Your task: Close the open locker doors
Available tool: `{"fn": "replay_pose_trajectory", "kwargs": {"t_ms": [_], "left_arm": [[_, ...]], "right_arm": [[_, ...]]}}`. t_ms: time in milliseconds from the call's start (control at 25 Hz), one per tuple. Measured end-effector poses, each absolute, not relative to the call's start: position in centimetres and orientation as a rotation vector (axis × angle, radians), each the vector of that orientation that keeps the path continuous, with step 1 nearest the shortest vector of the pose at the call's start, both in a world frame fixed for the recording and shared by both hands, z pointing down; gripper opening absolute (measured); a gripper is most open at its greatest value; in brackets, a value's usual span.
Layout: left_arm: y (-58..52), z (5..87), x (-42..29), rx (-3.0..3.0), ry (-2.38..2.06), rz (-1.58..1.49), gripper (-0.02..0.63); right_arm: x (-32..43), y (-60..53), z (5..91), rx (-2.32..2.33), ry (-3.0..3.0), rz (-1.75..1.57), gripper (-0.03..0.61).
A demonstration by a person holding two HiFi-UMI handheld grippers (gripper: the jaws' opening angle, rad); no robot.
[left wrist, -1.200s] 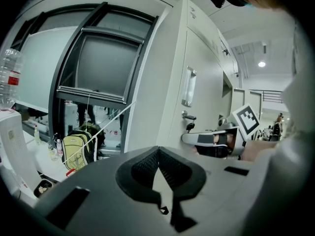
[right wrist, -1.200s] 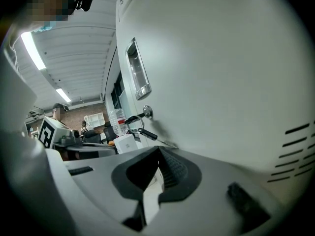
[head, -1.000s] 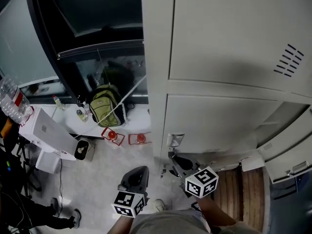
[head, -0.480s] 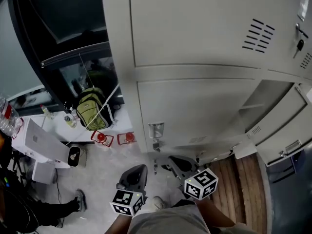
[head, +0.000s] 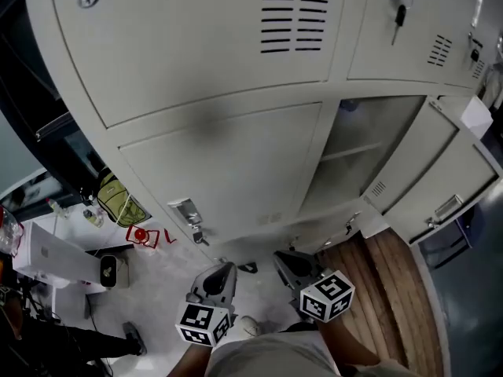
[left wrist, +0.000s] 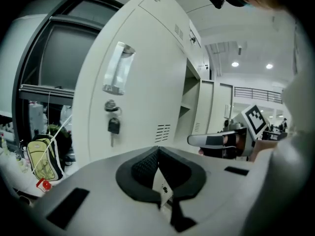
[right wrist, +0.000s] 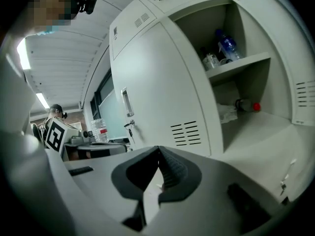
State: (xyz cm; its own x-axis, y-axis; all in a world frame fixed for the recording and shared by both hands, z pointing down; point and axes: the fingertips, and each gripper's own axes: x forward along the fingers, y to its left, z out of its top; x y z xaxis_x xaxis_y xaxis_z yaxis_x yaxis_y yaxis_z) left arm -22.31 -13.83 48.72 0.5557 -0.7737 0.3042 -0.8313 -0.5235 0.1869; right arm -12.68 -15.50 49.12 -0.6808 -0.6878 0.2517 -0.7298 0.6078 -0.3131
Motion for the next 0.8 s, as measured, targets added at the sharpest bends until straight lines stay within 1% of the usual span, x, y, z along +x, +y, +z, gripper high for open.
{"fn": "replay_pose_trajectory", "kwargs": {"t_ms": [800], "left_arm": [[-15.3, 46.9, 3.7, 2.669, -1.007, 0.283, 0.015]], "right_arm": [[12.8, -14.1, 46.8, 1.519, -2.608, 0.572, 0.028]]}}
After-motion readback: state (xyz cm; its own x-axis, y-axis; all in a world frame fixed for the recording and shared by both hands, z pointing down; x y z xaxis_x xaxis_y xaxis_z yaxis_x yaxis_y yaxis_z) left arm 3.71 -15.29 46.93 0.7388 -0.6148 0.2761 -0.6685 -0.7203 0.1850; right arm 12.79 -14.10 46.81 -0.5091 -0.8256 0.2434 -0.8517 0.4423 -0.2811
